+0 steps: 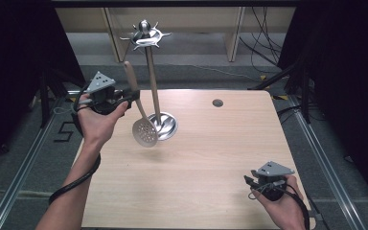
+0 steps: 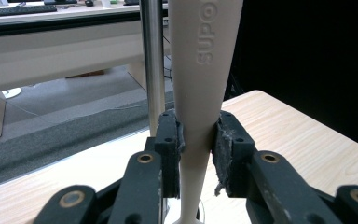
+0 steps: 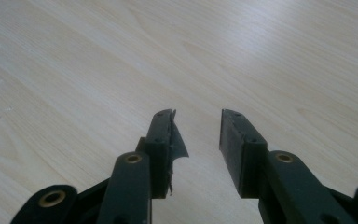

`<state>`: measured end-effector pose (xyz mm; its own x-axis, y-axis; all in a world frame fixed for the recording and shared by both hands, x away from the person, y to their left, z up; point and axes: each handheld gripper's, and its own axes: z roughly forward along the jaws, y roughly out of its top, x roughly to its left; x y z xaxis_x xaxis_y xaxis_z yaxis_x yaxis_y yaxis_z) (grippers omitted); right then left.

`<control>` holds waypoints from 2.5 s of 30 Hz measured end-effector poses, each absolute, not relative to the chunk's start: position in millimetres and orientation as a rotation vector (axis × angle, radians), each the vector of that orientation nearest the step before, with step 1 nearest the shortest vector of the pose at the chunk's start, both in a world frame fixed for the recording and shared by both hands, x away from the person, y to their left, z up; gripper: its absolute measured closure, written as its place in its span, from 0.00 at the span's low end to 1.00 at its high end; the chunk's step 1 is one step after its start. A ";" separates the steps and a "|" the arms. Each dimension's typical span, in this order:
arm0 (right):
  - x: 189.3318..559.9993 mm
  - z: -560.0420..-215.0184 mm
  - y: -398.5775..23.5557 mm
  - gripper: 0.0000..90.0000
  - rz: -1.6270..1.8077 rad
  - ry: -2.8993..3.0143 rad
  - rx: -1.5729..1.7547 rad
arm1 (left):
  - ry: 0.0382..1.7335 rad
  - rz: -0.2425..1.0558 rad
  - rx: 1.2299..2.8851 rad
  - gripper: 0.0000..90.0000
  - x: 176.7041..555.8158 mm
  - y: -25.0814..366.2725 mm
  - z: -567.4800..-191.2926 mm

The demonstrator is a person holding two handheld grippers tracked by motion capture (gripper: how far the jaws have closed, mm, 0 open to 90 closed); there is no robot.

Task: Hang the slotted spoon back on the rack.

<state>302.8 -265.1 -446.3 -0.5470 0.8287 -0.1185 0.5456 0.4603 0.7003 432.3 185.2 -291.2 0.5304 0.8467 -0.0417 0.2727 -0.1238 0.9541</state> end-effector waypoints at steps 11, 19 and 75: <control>302.8 -446.4 -265.1 0.73 0.851 2.266 1.149 | 0.966 0.665 1.675 0.80 445.6 179.7 -283.7; 303.1 -446.6 -265.3 0.73 0.851 2.269 1.148 | 0.976 0.677 1.684 0.80 454.6 178.6 -276.2; 301.8 -447.0 -264.0 0.72 0.851 2.273 1.175 | 1.018 0.653 1.677 0.79 479.7 171.3 -278.7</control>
<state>301.8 -264.0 -447.0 -0.5416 0.8345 -0.1012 0.5628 0.4493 0.6938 479.7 171.3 -278.7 0.4949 0.8673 -0.0543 0.3119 -0.1190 0.9426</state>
